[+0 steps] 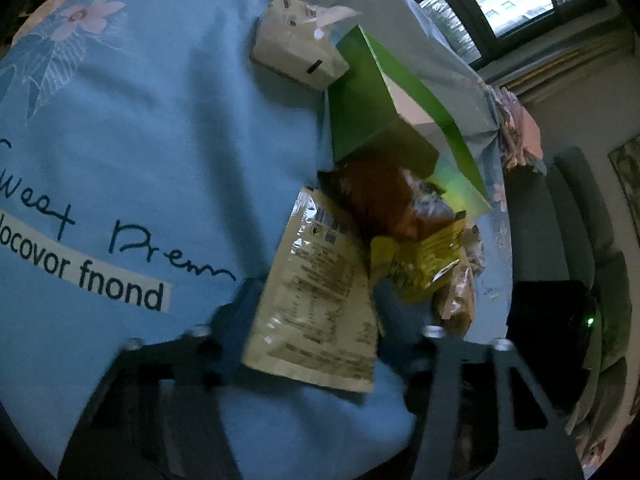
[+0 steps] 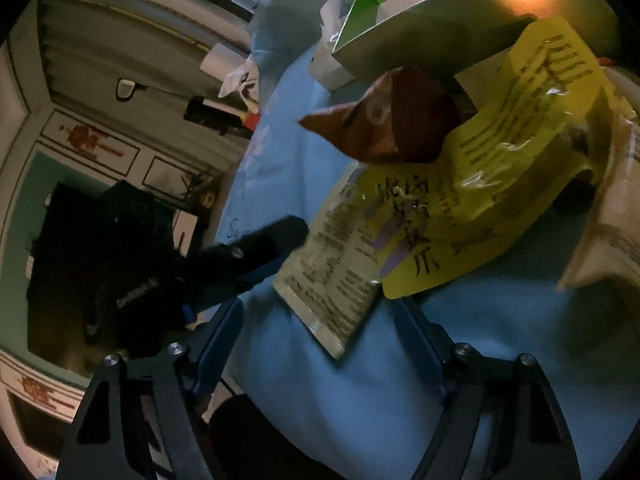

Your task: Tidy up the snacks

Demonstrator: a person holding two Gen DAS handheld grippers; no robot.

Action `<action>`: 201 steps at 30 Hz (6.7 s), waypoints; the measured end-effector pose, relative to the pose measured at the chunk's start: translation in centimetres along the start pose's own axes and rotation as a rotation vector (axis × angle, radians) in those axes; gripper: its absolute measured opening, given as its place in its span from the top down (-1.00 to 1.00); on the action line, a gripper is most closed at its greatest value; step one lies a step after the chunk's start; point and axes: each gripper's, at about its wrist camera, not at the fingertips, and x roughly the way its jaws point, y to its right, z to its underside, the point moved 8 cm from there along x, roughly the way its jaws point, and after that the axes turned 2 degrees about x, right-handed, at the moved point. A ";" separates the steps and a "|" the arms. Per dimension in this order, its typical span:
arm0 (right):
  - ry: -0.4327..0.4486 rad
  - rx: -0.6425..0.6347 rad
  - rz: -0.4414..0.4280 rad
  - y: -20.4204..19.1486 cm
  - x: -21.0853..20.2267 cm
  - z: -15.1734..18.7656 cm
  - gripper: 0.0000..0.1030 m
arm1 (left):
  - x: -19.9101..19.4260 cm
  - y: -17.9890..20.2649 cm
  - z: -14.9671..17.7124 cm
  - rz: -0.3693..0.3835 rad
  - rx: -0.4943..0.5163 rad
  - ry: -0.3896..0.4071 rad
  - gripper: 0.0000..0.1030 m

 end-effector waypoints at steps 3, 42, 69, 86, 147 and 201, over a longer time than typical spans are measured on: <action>0.003 -0.021 0.030 0.0 0.4 -0.1 -0.27 | -0.1 -0.8 0.2 -0.027 -0.015 0.002 0.47; 0.282 -0.197 -0.033 -3.2 -10.5 -6.2 0.83 | -5.3 10.5 -5.7 -0.084 0.225 0.196 0.67; 0.316 -0.095 0.231 6.6 -9.5 -17.9 0.82 | 9.2 12.3 -14.3 -0.117 0.208 0.006 0.55; 0.387 -0.015 0.260 8.7 -15.8 -15.2 -0.12 | 3.8 12.3 -12.0 -0.187 0.248 0.152 -0.81; 0.181 -0.276 0.356 9.6 -13.5 1.2 -0.18 | 8.7 15.6 3.9 0.097 0.367 -0.119 -0.03; 0.231 -0.359 0.404 9.5 -12.6 0.7 -0.12 | 9.5 14.2 4.2 0.095 0.262 -0.170 0.25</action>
